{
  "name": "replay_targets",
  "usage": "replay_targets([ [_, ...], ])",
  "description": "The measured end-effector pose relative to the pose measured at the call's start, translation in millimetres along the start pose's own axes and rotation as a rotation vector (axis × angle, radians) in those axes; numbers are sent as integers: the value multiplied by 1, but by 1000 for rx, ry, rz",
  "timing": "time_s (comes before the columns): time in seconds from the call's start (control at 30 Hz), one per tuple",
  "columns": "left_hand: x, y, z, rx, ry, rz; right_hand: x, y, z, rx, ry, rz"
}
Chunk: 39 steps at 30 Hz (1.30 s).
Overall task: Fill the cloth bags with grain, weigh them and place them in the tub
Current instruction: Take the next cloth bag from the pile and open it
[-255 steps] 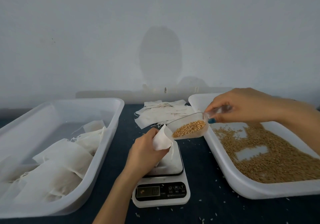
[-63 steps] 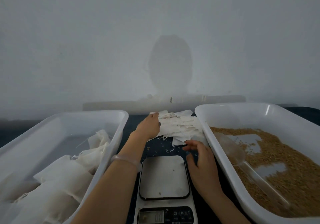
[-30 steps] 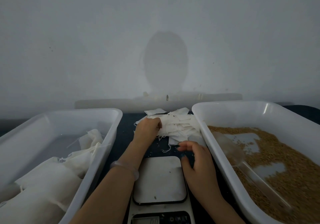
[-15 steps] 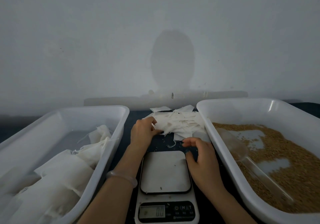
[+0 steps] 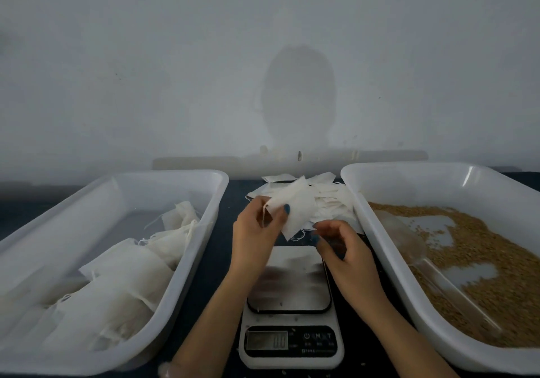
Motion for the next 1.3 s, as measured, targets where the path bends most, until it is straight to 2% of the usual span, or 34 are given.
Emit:
replay_targets([
  [0.17,-2,-32,29,485,321,58,9,0,-10,98,301,-69],
  [0.33,-3,-47,41,743,609,139,8,-2,-16,137,379,-44],
  [0.73,-2,-48,42,705,613,136,4,-4,-20,92,407,-28],
  [0.97,-5,-48,43,733,630,146,1,-4,-19,137,490,19],
  [1.3,-2,-52,45,790,667,160,-3,-4,-11,120,406,86],
])
Point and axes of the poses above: each hand's wrist, its own y-axis towards the middle knuckle, its own x-axis out of the palm, z = x × y, the point moved 4 cm from there along y, towards the middle knuckle, and after that the axes turned 9 degrees about y, right-handed, at the moved point
